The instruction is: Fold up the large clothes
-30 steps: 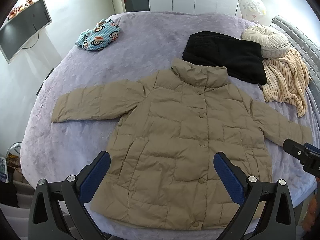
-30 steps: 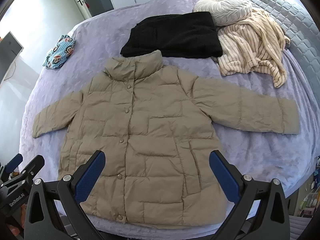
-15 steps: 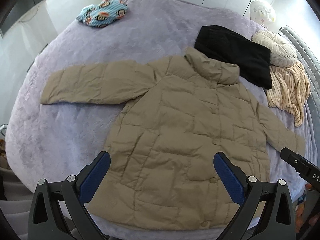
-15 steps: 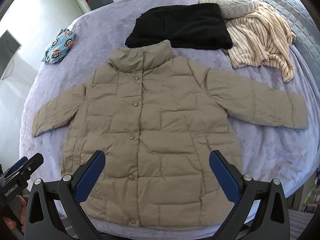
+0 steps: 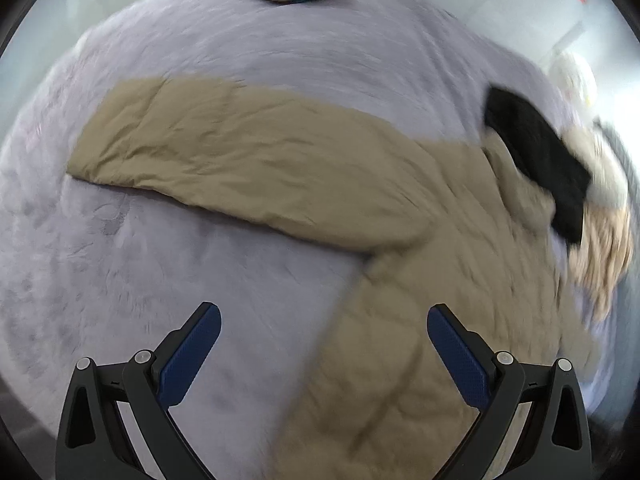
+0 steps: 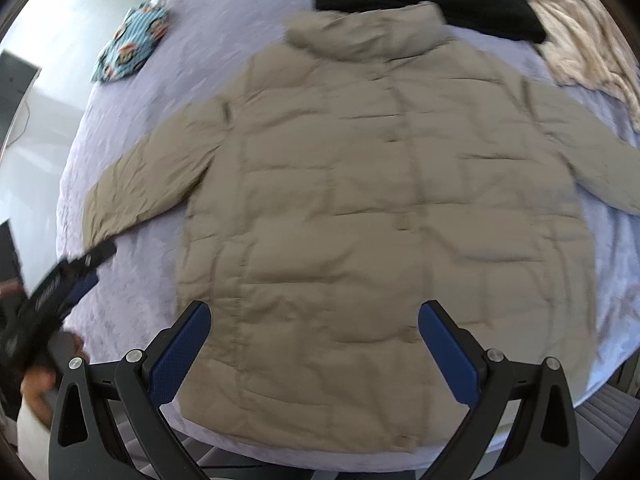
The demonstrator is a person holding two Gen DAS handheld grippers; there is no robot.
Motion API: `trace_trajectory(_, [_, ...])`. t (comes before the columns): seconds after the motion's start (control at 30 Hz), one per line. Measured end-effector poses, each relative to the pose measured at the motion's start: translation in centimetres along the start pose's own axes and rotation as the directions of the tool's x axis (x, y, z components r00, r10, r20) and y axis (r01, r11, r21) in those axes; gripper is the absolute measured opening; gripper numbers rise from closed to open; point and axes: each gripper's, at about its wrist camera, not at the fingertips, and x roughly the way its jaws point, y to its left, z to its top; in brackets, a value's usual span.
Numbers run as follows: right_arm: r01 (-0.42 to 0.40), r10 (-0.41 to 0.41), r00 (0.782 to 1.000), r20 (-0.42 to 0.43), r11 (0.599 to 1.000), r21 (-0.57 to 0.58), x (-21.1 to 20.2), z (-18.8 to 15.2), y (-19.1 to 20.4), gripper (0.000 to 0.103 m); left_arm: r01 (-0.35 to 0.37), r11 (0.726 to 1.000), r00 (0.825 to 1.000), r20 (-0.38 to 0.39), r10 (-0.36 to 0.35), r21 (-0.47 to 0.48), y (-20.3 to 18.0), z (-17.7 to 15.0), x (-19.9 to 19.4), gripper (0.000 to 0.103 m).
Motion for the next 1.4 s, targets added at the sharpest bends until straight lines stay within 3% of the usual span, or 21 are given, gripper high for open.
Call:
trace_trajectory(0.13, [-0.003, 0.002, 1.0, -0.031, 1.0, -0.024, 2.0, 0.1, 2.3, 0.103, 0.12, 0.975, 0.993, 0.028, -0.117, -0.188, 6.6, 2.9, 3.5, 0.103])
trace_trajectory(0.27, [-0.004, 0.002, 0.998, -0.057, 1.0, -0.031, 4.0, 0.1, 3.5, 0.103, 0.205, 0.909, 0.978, 0.055, -0.199, -0.362, 11.9, 5.0, 7.5, 0.103])
trace_trajectory(0.4, [-0.005, 0.002, 0.998, -0.067, 0.999, -0.034, 5.6, 0.7, 4.3, 0.103, 0.221, 0.881, 0.975, 0.117, -0.189, -0.418, 14.1, 7.0, 8.9, 0.103])
trace_trajectory(0.53, [-0.009, 0.007, 0.999, -0.039, 0.999, -0.042, 6.5, 2.1, 4.7, 0.103, 0.196, 0.891, 0.974, 0.185, -0.129, -0.41, 15.0, 9.4, 8.7, 0.1])
trace_trajectory(0.57, [-0.009, 0.008, 0.999, -0.034, 0.999, -0.042, 6.7, 2.7, 4.9, 0.103, 0.178, 0.893, 0.975, 0.199, -0.102, -0.414, 15.2, 9.9, 8.5, 0.09])
trace_trajectory(0.6, [-0.015, 0.014, 1.0, -0.023, 0.999, -0.045, 7.0, 3.3, 5.1, 0.103, 0.167, 0.894, 0.975, 0.203, -0.088, -0.416, 15.6, 10.8, 8.6, 0.072])
trace_trajectory(0.63, [-0.021, 0.021, 1.0, -0.012, 0.999, -0.049, 7.2, 3.8, 5.3, 0.103, 0.164, 0.896, 0.975, 0.203, -0.085, -0.412, 15.6, 11.1, 8.7, 0.044])
trace_trajectory(0.7, [-0.036, 0.037, 0.999, 0.016, 0.997, -0.061, 7.7, 5.1, 6.0, 0.103, 0.198, 0.904, 0.97, 0.205, -0.127, -0.38, 15.9, 11.8, 9.0, 0.008])
trace_trajectory(0.8, [-0.053, 0.056, 0.997, 0.054, 0.997, -0.063, 8.6, 7.0, 7.0, 0.102, 0.178, 0.932, 0.966, 0.237, -0.105, -0.315, 15.4, 12.6, 7.4, 0.008])
trace_trajectory(0.87, [-0.084, 0.089, 0.992, 0.093, 0.995, -0.059, 8.8, 8.0, 7.5, 0.091, 0.152, 0.955, 0.96, 0.269, -0.081, -0.255, 14.1, 12.7, 6.0, 0.008])
trace_trajectory(0.9, [-0.102, 0.108, 0.987, 0.116, 0.993, -0.06, 9.0, 8.7, 7.9, 0.072, 0.145, 0.964, 0.954, 0.288, -0.078, -0.221, 13.5, 12.7, 5.2, 0.008])
trace_trajectory(0.93, [-0.11, 0.117, 0.985, 0.123, 0.992, -0.058, 9.3, 9.0, 8.2, 0.044, 0.144, 0.97, 0.949, 0.306, -0.08, -0.193, 13.0, 12.8, 4.3, 0.008])
trace_trajectory(1.0, [-0.162, 0.166, 0.978, 0.126, 0.986, -0.047, 10.4, 10.2, 8.7, 0.022, 0.145, 0.979, 0.938, 0.335, -0.09, -0.142, 12.0, 12.8, 2.6, 0.008])
trace_trajectory(1.2, [-0.319, 0.322, 0.938, 0.126, 0.947, -0.044, 14.6, 12.0, 10.8, 0.02, 0.118, 0.993, 0.91, 0.399, -0.113, 0.011, 7.9, 12.6, -1.3, 0.008])
trace_trajectory(1.3, [-0.357, 0.356, 0.931, 0.084, 0.934, -0.004, 17.7, 11.8, 11.1, 0.02, 0.131, 0.986, 0.892, 0.422, -0.163, 0.103, 4.8, 12.1, -2.9, 0.008])
trace_trajectory(1.4, [-0.35, 0.348, 0.933, 0.089, 0.937, 0.005, 19.2, 11.0, 11.0, 0.019, 0.164, 0.967, 0.888, 0.399, -0.231, 0.196, 0.9, 11.8, -3.8, 0.008])
